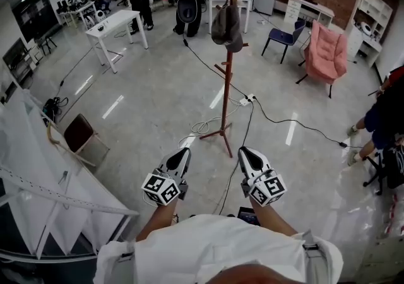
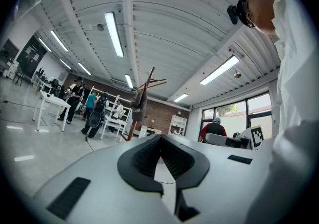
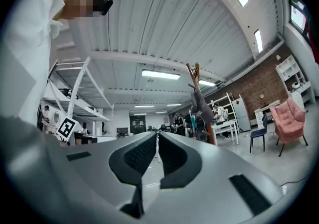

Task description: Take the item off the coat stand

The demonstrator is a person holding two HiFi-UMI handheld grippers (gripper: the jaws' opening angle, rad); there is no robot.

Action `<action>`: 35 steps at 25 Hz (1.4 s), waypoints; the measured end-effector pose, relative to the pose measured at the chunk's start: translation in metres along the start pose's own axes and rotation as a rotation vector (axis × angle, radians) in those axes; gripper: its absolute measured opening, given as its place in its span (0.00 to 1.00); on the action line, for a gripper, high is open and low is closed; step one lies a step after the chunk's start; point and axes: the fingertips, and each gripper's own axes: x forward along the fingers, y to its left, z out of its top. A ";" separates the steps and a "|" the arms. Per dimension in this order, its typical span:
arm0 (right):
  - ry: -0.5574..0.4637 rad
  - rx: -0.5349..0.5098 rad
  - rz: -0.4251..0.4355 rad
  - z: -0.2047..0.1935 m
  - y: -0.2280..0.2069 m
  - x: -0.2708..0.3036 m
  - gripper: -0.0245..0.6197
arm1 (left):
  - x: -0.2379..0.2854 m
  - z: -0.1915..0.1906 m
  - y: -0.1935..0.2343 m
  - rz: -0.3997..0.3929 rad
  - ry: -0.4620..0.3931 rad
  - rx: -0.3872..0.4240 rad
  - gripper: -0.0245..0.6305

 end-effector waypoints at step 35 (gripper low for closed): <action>0.070 0.159 0.056 -0.049 -0.099 -0.017 0.09 | 0.060 -0.054 -0.012 0.087 0.112 0.006 0.06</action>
